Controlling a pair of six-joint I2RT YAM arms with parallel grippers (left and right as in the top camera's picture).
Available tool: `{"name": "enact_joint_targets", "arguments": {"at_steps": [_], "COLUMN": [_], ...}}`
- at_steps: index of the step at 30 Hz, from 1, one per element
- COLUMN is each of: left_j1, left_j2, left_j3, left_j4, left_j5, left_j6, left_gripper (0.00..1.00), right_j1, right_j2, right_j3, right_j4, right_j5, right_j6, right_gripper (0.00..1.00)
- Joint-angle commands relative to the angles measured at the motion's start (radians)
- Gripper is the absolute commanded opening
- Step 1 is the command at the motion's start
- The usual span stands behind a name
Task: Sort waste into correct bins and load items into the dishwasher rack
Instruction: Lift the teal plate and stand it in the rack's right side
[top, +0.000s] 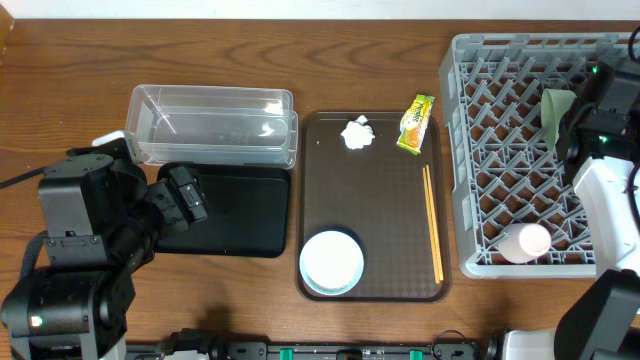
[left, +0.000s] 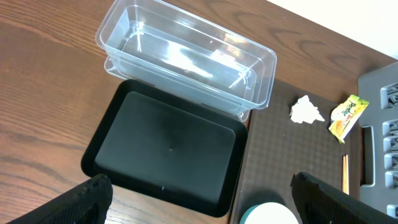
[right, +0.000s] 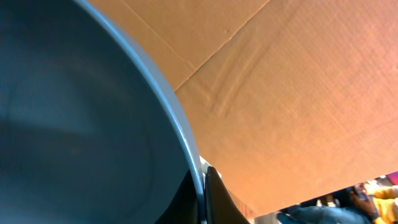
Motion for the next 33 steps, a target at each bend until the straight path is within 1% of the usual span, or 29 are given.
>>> {"name": "enact_joint_targets", "arguments": {"at_steps": [1, 4, 10, 15, 23, 24, 26, 28, 29, 31, 33], "left_j1": [0.004, 0.004, 0.004, 0.004, 0.004, 0.004, 0.004, 0.004, 0.004, 0.004, 0.004], "left_j2": [-0.003, -0.003, -0.003, -0.003, -0.003, -0.003, -0.003, -0.003, -0.003, -0.003, -0.003], "left_j3": [0.007, 0.008, 0.007, 0.007, 0.007, 0.008, 0.008, 0.007, 0.008, 0.008, 0.007], "left_j4": [-0.003, -0.003, -0.003, -0.003, -0.003, -0.003, -0.003, -0.003, -0.003, -0.003, -0.003], "left_j5": [-0.012, -0.012, -0.012, -0.012, -0.012, -0.012, -0.012, -0.012, -0.012, -0.012, -0.012], "left_j6": [-0.001, -0.001, -0.001, -0.001, -0.001, -0.001, -0.001, -0.001, -0.001, -0.001, -0.001], "left_gripper": [0.94, 0.94, 0.94, 0.94, 0.94, 0.94, 0.94, 0.94, 0.94, 0.94, 0.95], "right_j1": [-0.035, -0.064, -0.097, -0.096, -0.062, -0.049, -0.025, -0.004, 0.003, 0.014, 0.023], "right_j2": [0.007, 0.013, 0.013, 0.044, 0.121, 0.122, 0.122, 0.122, 0.122, 0.120, 0.110], "right_j3": [0.008, 0.008, 0.008, 0.008, 0.008, 0.008, 0.008, 0.008, 0.008, 0.008, 0.008], "right_j4": [0.024, 0.055, 0.070, 0.139, 0.142, 0.142, 0.162, 0.191, 0.201, 0.217, 0.227], "right_j5": [0.057, 0.050, -0.069, -0.071, -0.067, -0.071, -0.079, -0.079, -0.079, -0.078, -0.078], "right_j6": [-0.063, -0.117, -0.227, -0.333, -0.346, -0.346, -0.342, -0.343, -0.343, -0.343, -0.343], "right_gripper": [0.01, 0.01, 0.01, 0.01, 0.02, 0.04, 0.16, 0.44, 0.50, 0.59, 0.64]}}
